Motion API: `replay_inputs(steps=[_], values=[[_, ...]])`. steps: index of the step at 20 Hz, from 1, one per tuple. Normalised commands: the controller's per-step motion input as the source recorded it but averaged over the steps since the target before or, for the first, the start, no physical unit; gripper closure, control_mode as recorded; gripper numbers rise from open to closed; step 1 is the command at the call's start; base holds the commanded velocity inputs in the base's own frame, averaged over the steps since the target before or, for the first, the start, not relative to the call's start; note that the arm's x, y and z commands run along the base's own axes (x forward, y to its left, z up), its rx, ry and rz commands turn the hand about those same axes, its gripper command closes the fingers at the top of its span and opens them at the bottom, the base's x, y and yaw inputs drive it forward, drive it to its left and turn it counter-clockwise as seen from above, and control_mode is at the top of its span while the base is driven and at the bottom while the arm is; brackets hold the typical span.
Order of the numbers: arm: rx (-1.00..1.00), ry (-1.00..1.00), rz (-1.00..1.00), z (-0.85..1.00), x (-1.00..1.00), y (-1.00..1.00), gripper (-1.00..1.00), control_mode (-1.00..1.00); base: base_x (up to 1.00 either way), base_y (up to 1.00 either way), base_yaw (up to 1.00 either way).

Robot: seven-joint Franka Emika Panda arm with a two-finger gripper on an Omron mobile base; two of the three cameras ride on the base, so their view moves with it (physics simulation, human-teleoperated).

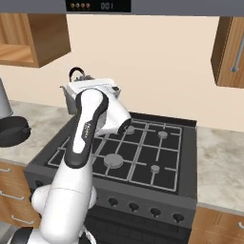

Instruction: Pick the kettle from the cabinet and place it on a stove burner. Then pick the pot from the counter and place it on another stove burner. Finally, turn both burners on.

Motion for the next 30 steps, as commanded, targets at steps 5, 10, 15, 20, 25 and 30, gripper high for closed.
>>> replay_inputs(steps=[5, 10, 15, 20, 25, 30], values=[[0.03, 0.03, 0.11, -0.16, 0.27, 0.0, 1.0, -1.0, 0.0, 0.0, 0.0], [0.0, 0.0, 0.02, -0.1, 0.34, 0.0, 1.0, -1.0, 0.0, 0.0, 0.0], [0.0, 0.0, 0.01, -0.12, 0.4, 0.0, 1.0, -1.0, 0.0, 0.0, 0.0], [0.0, 0.0, 0.02, -0.16, 0.36, 0.01, 1.0, -1.0, 0.0, 0.0, 0.0], [0.0, 0.0, 0.03, -0.2, 0.33, 0.07, 1.0, -1.0, 0.0, 0.0, 0.0], [0.0, 0.0, 0.03, -0.21, 0.33, 0.08, 1.0, -1.0, 0.0, 0.0, 0.0]])
